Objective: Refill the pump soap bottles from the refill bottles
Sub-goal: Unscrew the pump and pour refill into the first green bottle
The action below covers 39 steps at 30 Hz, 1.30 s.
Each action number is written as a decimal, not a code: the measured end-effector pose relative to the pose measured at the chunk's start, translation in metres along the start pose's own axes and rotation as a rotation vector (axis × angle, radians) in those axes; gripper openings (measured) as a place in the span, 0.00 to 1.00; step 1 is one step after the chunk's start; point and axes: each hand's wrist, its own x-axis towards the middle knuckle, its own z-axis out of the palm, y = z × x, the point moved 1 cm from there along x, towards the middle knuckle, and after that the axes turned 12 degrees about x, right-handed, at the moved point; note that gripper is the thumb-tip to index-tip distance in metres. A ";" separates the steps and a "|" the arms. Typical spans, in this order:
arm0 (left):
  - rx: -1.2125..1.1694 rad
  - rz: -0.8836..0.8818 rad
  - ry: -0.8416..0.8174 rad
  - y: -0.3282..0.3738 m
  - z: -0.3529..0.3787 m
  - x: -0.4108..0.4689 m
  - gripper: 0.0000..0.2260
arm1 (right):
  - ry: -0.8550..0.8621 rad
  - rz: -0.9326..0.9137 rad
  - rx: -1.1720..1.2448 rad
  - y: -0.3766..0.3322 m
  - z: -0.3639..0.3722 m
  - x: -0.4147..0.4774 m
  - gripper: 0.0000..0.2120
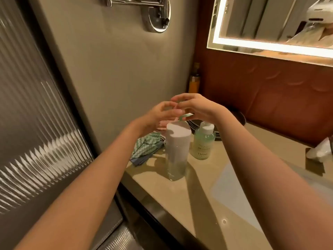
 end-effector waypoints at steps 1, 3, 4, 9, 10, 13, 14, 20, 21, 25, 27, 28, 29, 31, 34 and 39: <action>0.049 -0.020 -0.012 -0.008 0.003 -0.002 0.48 | -0.032 0.010 -0.039 0.003 0.001 0.000 0.16; 0.175 -0.072 -0.041 -0.024 0.011 -0.007 0.61 | -0.071 0.032 -0.141 0.009 0.003 -0.001 0.18; 0.231 -0.088 -0.055 -0.031 0.017 -0.009 0.65 | -0.090 0.046 -0.176 0.010 0.005 -0.001 0.19; 0.135 -0.005 0.021 -0.055 0.041 -0.007 0.57 | -0.187 0.030 -0.331 0.018 0.016 0.002 0.17; 0.104 0.017 0.025 -0.060 0.043 -0.006 0.53 | -0.193 0.024 -0.352 0.019 0.018 0.002 0.16; 0.030 0.045 0.118 -0.068 0.046 -0.003 0.32 | -0.180 -0.042 -0.382 0.022 0.023 0.006 0.14; 0.009 0.059 0.162 -0.071 0.047 -0.003 0.29 | -0.170 -0.070 -0.385 0.022 0.026 0.006 0.13; 0.011 0.104 0.408 -0.084 0.059 0.007 0.27 | -0.011 -0.200 -0.665 0.029 0.039 0.007 0.08; 0.031 0.118 0.455 -0.084 0.063 0.009 0.26 | 0.064 -0.201 -0.779 0.030 0.041 0.007 0.11; 0.056 0.179 0.596 -0.083 0.070 0.017 0.24 | 0.450 -0.184 -1.271 0.027 0.045 -0.001 0.24; 0.092 0.198 0.610 -0.084 0.068 0.018 0.24 | 0.531 -0.251 -1.314 0.028 0.045 -0.005 0.24; 0.128 0.216 0.601 -0.085 0.067 0.018 0.24 | 0.536 -0.301 -1.295 0.031 0.043 -0.006 0.24; 0.151 0.239 0.583 -0.086 0.066 0.017 0.24 | 0.532 -0.346 -1.267 0.035 0.042 -0.006 0.23; 0.158 0.275 0.553 -0.087 0.063 0.015 0.24 | 0.504 -0.427 -1.236 0.041 0.041 -0.008 0.23; 0.175 0.306 0.528 -0.086 0.058 0.011 0.26 | 0.409 -0.509 -1.183 0.042 0.041 -0.010 0.22; 0.158 0.317 0.469 -0.087 0.053 -0.012 0.22 | 0.149 -0.520 -0.952 0.049 0.045 -0.015 0.19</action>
